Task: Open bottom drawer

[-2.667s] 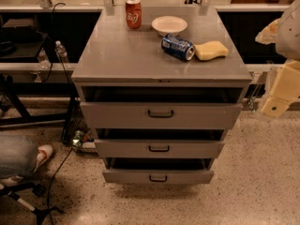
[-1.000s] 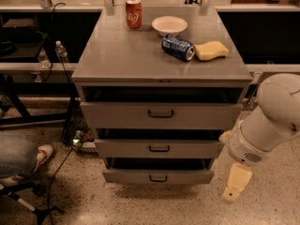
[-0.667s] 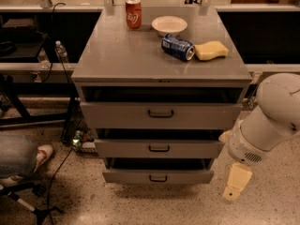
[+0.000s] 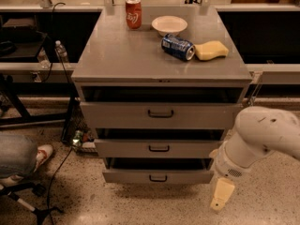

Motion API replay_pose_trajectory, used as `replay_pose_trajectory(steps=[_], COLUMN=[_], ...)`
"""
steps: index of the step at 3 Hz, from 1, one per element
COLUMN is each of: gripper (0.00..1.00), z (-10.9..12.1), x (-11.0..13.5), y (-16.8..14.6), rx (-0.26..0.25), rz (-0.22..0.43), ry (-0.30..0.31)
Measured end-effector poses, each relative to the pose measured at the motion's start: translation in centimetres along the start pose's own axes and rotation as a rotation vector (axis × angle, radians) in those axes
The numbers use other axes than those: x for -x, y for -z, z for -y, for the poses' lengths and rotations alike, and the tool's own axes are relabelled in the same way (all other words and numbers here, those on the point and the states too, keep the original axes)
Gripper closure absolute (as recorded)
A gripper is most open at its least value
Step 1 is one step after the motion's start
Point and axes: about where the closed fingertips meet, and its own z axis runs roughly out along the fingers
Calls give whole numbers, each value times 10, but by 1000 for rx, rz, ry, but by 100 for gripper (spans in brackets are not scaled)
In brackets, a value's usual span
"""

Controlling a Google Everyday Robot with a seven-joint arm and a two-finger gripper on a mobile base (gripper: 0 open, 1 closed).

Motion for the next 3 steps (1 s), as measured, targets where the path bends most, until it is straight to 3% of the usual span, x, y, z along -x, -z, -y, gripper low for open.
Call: replay_pose_trajectory(steps=[1,2,3], gripper=[0,0,0], z=[9,1,1], x=[-4,-8,-8], y=[-70,-146,-146], rx=[43,145,145], rz=[12,59,59], ry=[9,3,3])
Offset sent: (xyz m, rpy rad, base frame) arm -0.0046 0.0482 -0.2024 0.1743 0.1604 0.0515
